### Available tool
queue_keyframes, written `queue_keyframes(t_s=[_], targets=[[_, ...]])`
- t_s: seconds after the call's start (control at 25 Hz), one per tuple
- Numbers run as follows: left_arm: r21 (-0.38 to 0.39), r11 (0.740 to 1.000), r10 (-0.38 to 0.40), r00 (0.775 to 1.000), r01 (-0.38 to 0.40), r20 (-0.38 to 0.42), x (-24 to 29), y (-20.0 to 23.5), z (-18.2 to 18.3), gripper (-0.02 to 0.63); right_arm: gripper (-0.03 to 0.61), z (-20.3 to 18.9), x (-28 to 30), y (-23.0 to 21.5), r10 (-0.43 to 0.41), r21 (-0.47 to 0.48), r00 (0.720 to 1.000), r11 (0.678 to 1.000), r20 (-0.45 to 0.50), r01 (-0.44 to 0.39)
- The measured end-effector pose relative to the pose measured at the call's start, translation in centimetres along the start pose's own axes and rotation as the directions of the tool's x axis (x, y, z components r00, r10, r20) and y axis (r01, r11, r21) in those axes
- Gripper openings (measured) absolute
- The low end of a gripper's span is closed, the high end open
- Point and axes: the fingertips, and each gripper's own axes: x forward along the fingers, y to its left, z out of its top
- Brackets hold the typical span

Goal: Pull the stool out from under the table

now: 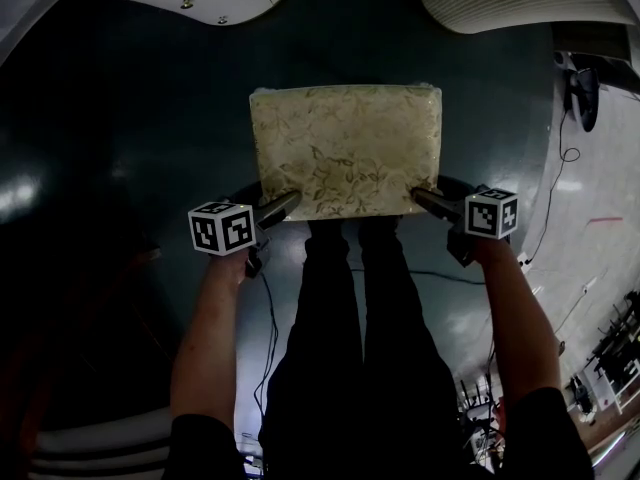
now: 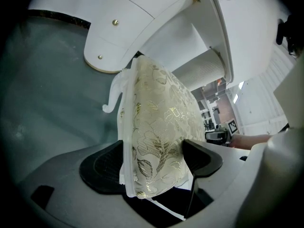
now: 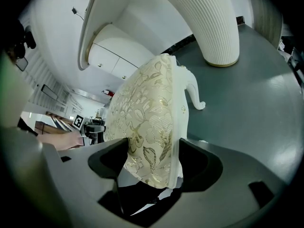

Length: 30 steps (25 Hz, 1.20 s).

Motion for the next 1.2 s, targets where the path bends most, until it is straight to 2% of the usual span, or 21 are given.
queue_keyframes(t_s=[0.48,0.64,0.72,0.8,0.88,1.0,1.12,1.2], targets=[[-0.007,1.0,0.004,0.999,-0.005,-0.036,0.4,0.8,-0.8,0.39,0.288,-1.1,0.8,-0.5,-0.018,0.017,1.0,1.0,-0.02,0.019],[0.06,0.994,0.092,0.996,-0.091,-0.018,-0.2,1.0,-1.4,0.388,0.288,-2.4,-0.1,-0.6,-0.086,0.008,0.996,0.996,-0.008,0.086],[0.056,0.99,0.132,0.991,-0.132,0.004,-1.7,0.9,-0.9,0.388,0.288,-2.6,-0.9,0.4,-0.101,0.025,0.995,0.995,0.002,0.101],[0.032,0.989,0.142,0.989,-0.143,0.037,-3.9,-0.5,0.0,0.388,0.288,-2.1,-2.3,2.3,-0.107,0.039,0.994,0.994,0.022,0.107],[0.037,0.992,0.117,0.991,-0.119,0.067,-6.5,-3.5,0.8,0.387,0.288,-1.5,-4.1,4.7,-0.132,0.031,0.99,0.991,0.053,0.13],[0.123,0.99,0.063,0.995,-0.072,0.071,-10.0,-8.6,1.6,0.376,0.287,-0.2,-6.1,10.4,-0.134,-0.003,0.985,0.991,0.105,0.135],[0.198,0.98,0.008,0.996,-0.027,0.094,-13.3,-13.9,2.7,0.299,0.287,1.5,-8.4,17.3,-0.056,-0.046,0.986,0.997,0.155,0.064],[0.233,0.972,-0.023,0.991,-0.007,0.128,-15.5,-17.3,3.4,0.298,0.287,2.2,-10.7,20.6,-0.026,-0.104,0.985,0.994,0.171,0.045]])
